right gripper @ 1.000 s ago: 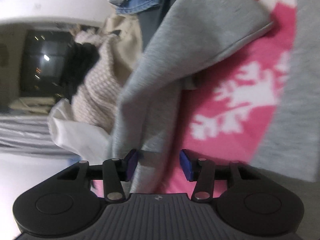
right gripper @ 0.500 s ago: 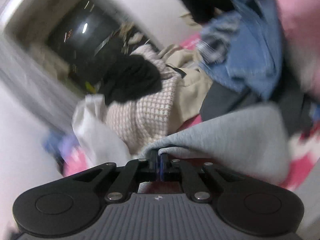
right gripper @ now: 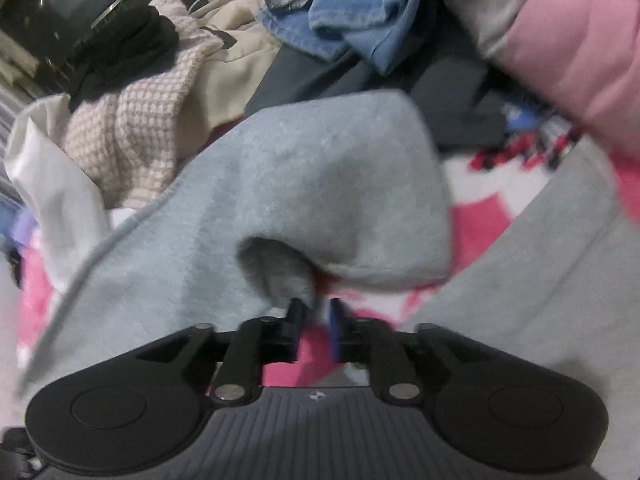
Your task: Fold clothes
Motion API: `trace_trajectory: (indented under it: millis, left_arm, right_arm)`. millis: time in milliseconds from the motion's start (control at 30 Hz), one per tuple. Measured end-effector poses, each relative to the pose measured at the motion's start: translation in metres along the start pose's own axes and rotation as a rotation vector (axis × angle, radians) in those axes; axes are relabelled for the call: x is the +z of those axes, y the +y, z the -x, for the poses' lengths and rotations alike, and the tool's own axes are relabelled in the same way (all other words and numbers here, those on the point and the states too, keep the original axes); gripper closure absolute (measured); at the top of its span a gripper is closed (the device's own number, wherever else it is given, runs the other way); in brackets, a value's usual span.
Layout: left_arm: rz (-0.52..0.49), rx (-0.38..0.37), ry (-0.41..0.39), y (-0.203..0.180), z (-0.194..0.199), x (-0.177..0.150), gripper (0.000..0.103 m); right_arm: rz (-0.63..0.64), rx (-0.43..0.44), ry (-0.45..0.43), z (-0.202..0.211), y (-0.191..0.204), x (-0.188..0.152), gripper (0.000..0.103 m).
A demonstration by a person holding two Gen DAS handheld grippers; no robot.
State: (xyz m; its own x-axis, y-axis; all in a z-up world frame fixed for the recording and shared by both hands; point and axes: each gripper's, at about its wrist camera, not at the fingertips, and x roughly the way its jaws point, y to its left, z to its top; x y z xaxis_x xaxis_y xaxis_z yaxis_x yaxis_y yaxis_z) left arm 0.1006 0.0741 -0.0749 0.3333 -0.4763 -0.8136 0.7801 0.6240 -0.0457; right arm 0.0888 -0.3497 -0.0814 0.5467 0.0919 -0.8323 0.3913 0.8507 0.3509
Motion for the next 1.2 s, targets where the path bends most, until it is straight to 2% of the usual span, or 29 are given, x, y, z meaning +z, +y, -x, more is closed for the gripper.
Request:
trace_trajectory:
  millis: [100,200,233,367,500,567,667,767,967,1100,1200]
  left_arm:
    - [0.020,0.029,-0.020,-0.007,0.014,-0.007,0.065]
    - [0.101,0.055,-0.069,-0.003,0.043,-0.020,0.059]
    - [0.130,0.068,-0.086,0.000,0.052,-0.025,0.054]
    - [0.269,0.162,-0.110,0.031,0.082,-0.046,0.052]
    - [0.538,0.225,-0.170,0.083,0.095,-0.052,0.052]
    - [0.621,0.234,-0.226,0.100,0.097,-0.046,0.051]
    - [0.614,0.253,-0.282,0.114,0.087,-0.019,0.051]
    - [0.578,0.219,-0.305,0.123,0.065,0.019,0.051]
    - [0.400,0.127,-0.292,0.111,-0.003,0.093,0.051]
    - [0.466,0.180,-0.290,0.131,-0.043,0.117,0.051]
    - [0.523,0.224,-0.289,0.149,-0.073,0.133,0.051]
  right_arm:
    - [0.051,-0.081,-0.026,0.013,-0.007,0.001,0.082]
    - [0.048,-0.073,-0.079,0.035,-0.019,0.002,0.080]
    - [0.058,-0.064,-0.104,0.045,-0.020,0.002,0.080]
    - [0.133,0.018,-0.182,0.067,0.002,0.008,0.078]
    - [0.192,0.150,-0.196,0.064,0.049,0.020,0.078]
    - [0.226,0.208,-0.182,0.053,0.078,0.026,0.078]
    - [0.290,0.263,-0.174,0.028,0.121,0.038,0.078]
    - [0.323,0.271,-0.177,0.000,0.154,0.055,0.078]
    - [0.457,0.205,-0.148,-0.064,0.197,0.081,0.078]
    - [0.484,0.180,-0.060,-0.117,0.209,0.096,0.078]
    - [0.526,0.174,-0.068,-0.144,0.221,0.101,0.078]
